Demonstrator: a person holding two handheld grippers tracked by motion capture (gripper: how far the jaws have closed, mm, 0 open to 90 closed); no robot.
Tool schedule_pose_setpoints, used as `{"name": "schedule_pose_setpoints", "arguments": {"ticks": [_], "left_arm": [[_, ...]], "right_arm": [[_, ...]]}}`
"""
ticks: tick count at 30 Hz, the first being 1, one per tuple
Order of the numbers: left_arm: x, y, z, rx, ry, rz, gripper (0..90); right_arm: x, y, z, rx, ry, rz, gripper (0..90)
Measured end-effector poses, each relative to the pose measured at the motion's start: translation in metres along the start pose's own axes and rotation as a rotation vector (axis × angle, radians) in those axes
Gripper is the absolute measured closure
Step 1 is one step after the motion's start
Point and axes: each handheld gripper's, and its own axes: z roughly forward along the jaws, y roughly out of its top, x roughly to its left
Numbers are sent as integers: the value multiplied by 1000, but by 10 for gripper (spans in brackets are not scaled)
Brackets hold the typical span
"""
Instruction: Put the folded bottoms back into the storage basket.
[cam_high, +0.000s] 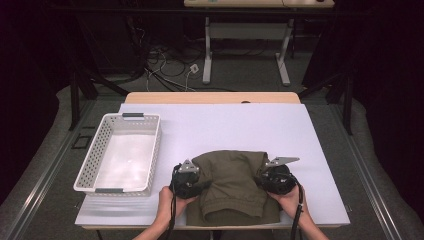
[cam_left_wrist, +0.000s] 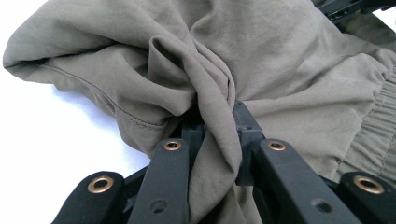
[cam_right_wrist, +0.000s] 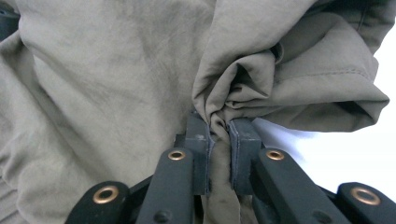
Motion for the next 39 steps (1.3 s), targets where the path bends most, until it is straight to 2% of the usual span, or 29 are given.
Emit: {"name": "schedule_pose_setpoints", "arguments": {"ticks": [1, 2, 3, 4, 6, 8, 10, 13, 16, 17, 18, 19, 20, 22, 29, 33, 39], "left_arm": [[0, 0, 1, 7, -6, -6, 765], [1, 0, 2, 13, 4, 6, 724], [2, 0, 3, 14, -8, -5, 642], [2, 0, 4, 29, -18, -9, 615], [2, -1, 7, 24, -18, -9, 554], [1, -2, 9, 24, -16, 4, 564], [-1, -4, 11, 21, -20, 25, 633], [-5, -3, 11, 26, -2, 86, 744], [-3, -1, 9, 34, -15, 95, 788], [-2, 0, 8, 33, -18, 98, 794], [-3, 0, 8, 27, -24, 81, 797], [-2, 1, 5, 30, -25, 101, 800], [-2, 1, 5, 26, -29, 86, 801], [-2, 4, 2, 29, -33, 96, 802], [2, 14, -10, 22, -24, 112, 802], [5, 20, -17, 28, -10, 141, 803], [11, 31, -31, 68, 14, 181, 809]], "right_arm": [[0, 0, 1, 6, 1, 5, 796], [-1, 0, 3, 9, 3, -5, 777], [-3, -1, 4, 7, 13, 4, 745], [-3, -1, 4, 24, 14, 5, 735], [-5, -2, 5, 38, 21, 12, 697], [-5, -2, 6, 39, 25, 9, 698], [-5, -3, 6, 38, 17, 0, 727], [-4, -3, 6, 37, 22, -2, 805], [-2, -2, 6, 38, 17, -40, 820], [-2, -1, 6, 37, 20, -48, 822], [-1, 0, 5, 35, 16, -42, 823], [-1, 1, 4, 38, 23, -43, 823], [0, 1, 3, 16, 22, -42, 824], [2, 4, 0, 25, 23, -53, 825], [9, 15, -6, -17, 42, -71, 826], [12, 22, -5, -24, 46, -90, 826], [19, 36, -5, -32, 45, -120, 826]]}}
